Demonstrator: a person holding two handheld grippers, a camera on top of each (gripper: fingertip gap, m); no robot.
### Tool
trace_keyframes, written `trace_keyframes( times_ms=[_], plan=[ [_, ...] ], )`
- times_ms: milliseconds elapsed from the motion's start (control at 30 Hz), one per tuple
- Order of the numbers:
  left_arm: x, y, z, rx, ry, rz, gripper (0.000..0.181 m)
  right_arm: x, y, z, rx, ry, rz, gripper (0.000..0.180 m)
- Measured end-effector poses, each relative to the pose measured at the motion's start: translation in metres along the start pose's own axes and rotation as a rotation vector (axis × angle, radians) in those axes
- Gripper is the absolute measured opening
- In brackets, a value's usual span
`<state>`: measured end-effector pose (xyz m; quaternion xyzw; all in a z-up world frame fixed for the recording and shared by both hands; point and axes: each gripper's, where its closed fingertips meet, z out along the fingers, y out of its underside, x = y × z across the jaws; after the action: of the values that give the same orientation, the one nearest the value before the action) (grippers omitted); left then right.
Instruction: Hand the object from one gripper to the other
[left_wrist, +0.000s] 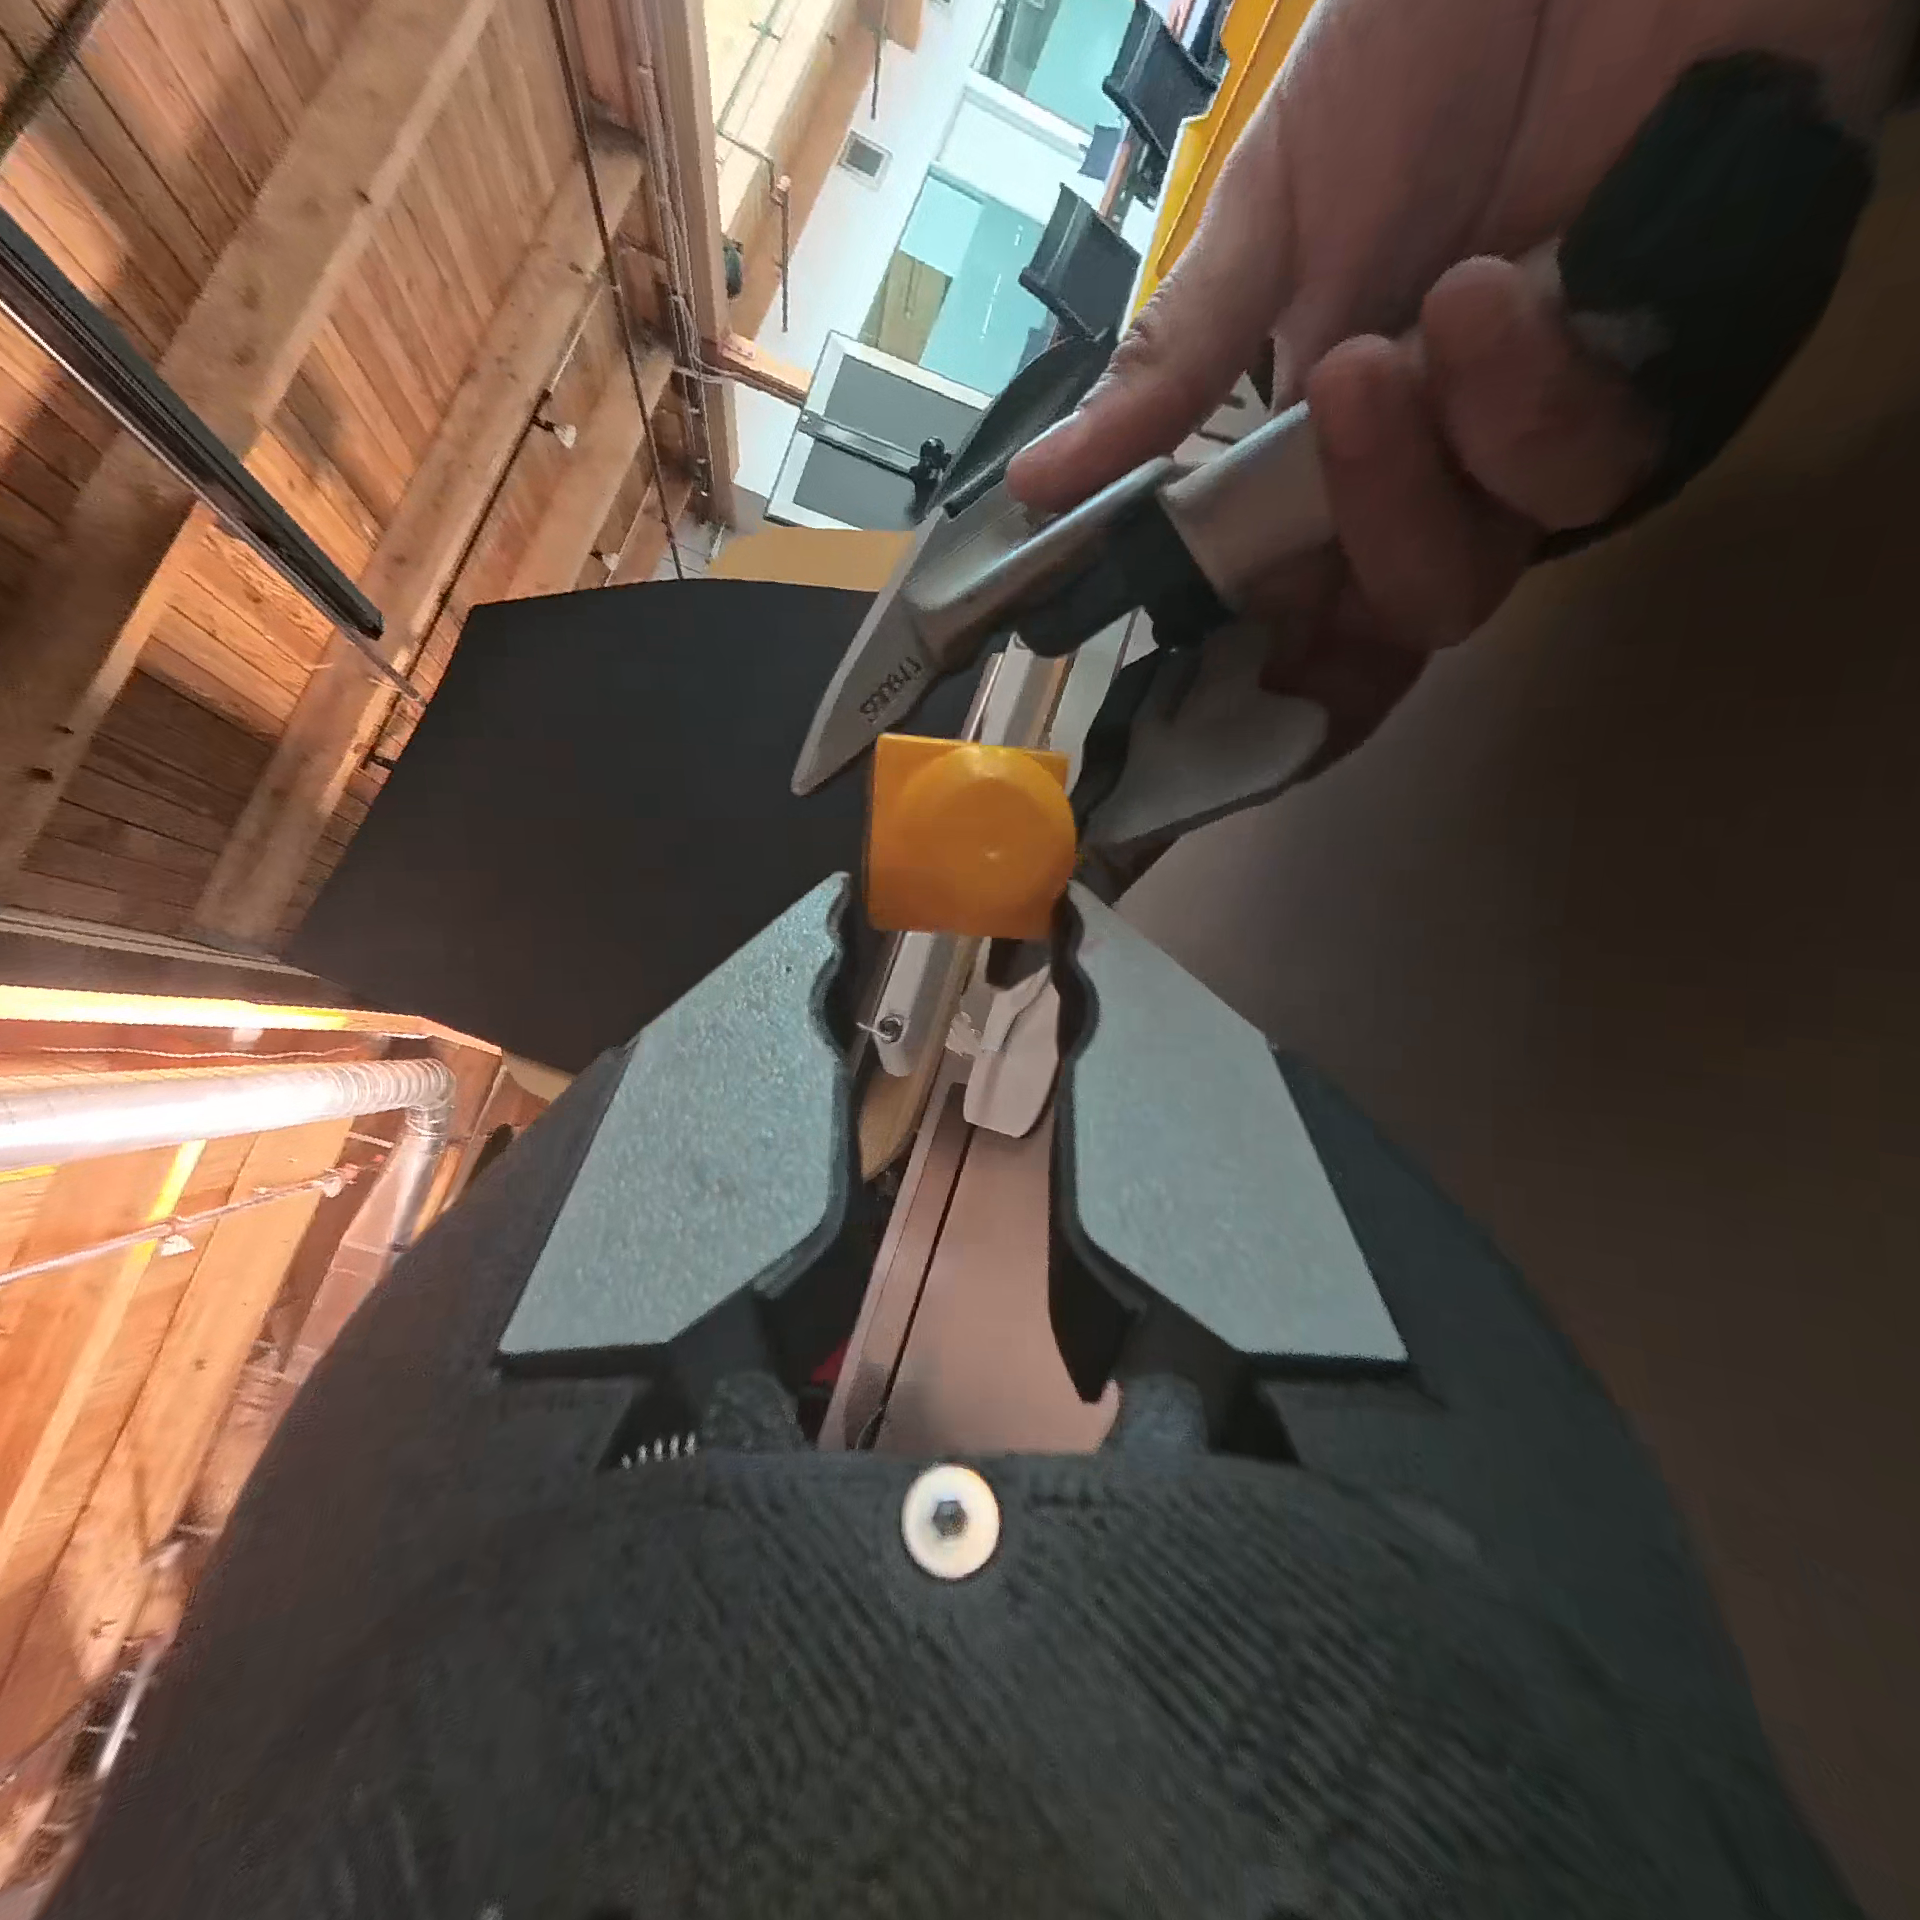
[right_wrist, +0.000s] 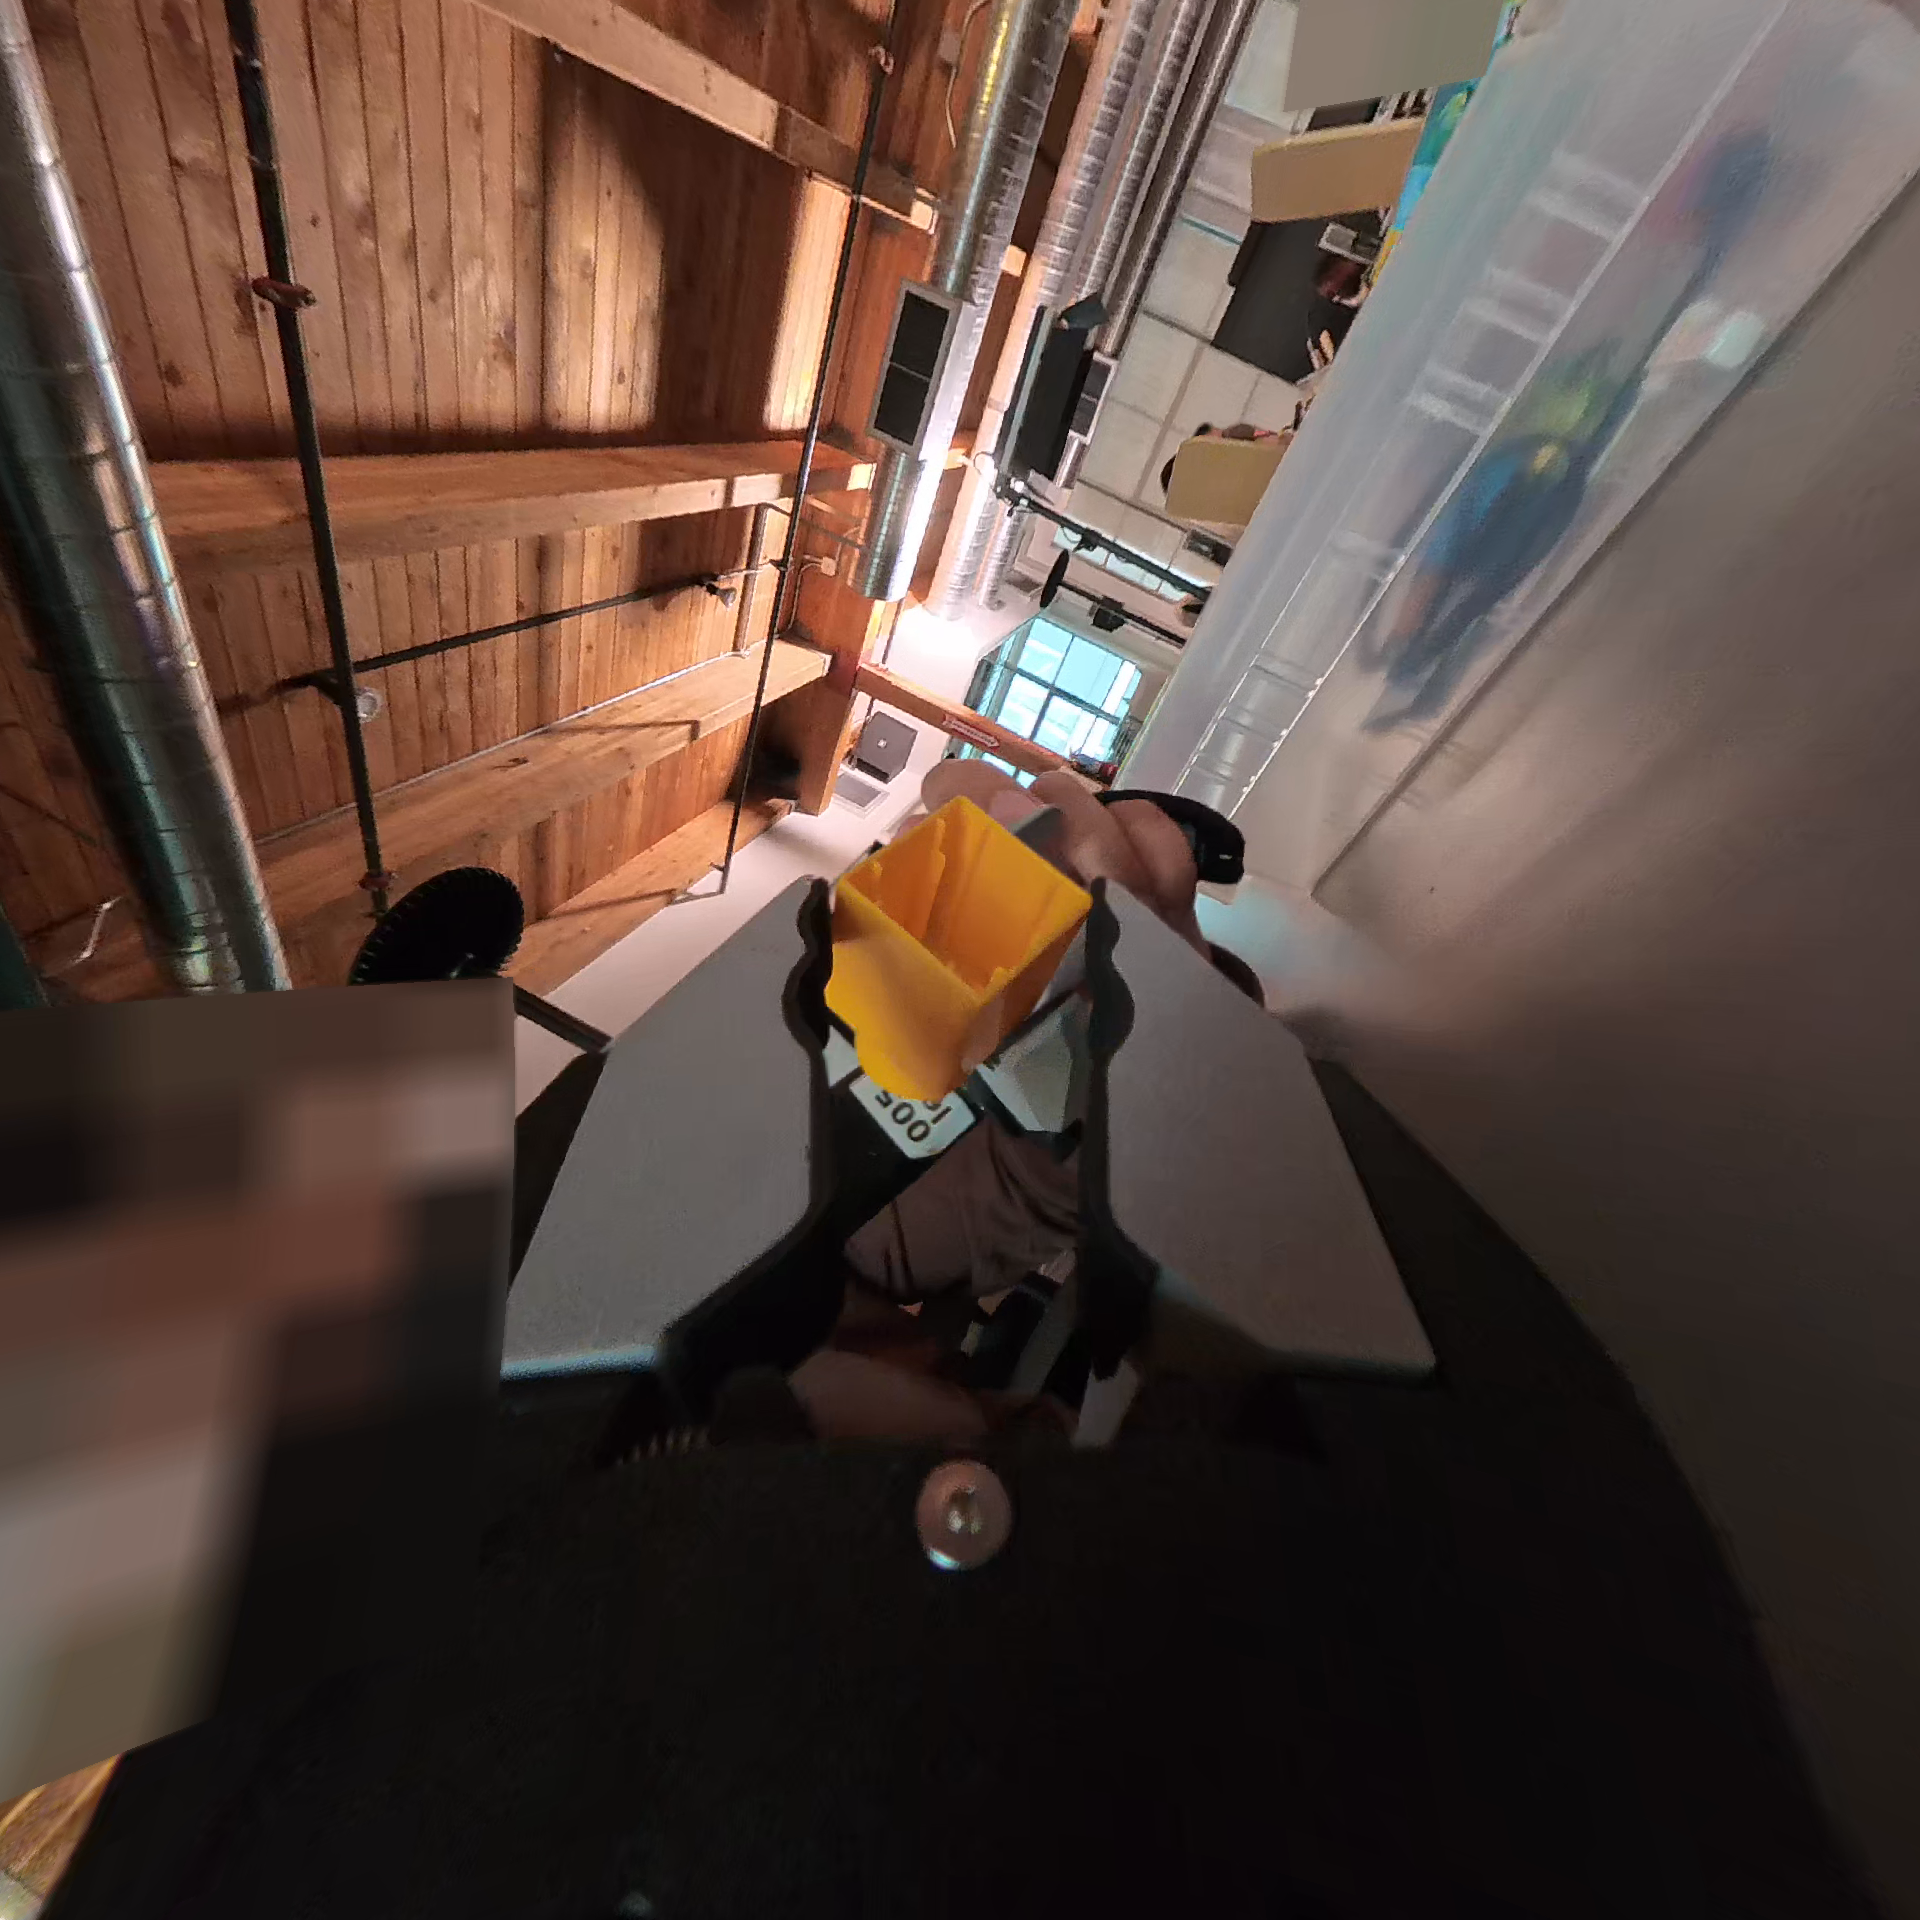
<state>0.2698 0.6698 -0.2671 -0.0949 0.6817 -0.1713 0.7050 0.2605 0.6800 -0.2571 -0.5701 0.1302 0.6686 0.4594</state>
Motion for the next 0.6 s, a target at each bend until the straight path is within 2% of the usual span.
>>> trace_keyframes(
  times_ms=[33,100,167,267,467,600],
  plan=[
    [-0.001,0.001,0.0,-0.001,-0.01,0.022,0.032,0.0,0.001,0.001,-0.003,-0.005,0.009,0.047],
    [0.0,0.0,-0.001,0.001,-0.005,0.035,0.032,0.001,0.002,0.001,-0.007,-0.012,0.024,0.047],
    [0.004,0.002,-0.001,-0.011,0.052,-0.031,0.032,0.006,0.003,-0.001,-0.024,0.019,0.019,0.047],
    [0.017,-0.001,0.0,0.026,0.24,-0.363,0.032,0.013,-0.002,-0.011,-0.07,0.147,-0.124,0.051],
    [0.022,0.005,-0.006,0.076,0.518,-0.901,0.032,0.025,-0.013,-0.032,-0.192,0.51,-0.56,0.064],
    [0.018,0.001,-0.009,0.132,0.635,-1.14,0.032,0.016,0.01,-0.019,-0.357,0.468,-0.741,0.063]
  ],
)
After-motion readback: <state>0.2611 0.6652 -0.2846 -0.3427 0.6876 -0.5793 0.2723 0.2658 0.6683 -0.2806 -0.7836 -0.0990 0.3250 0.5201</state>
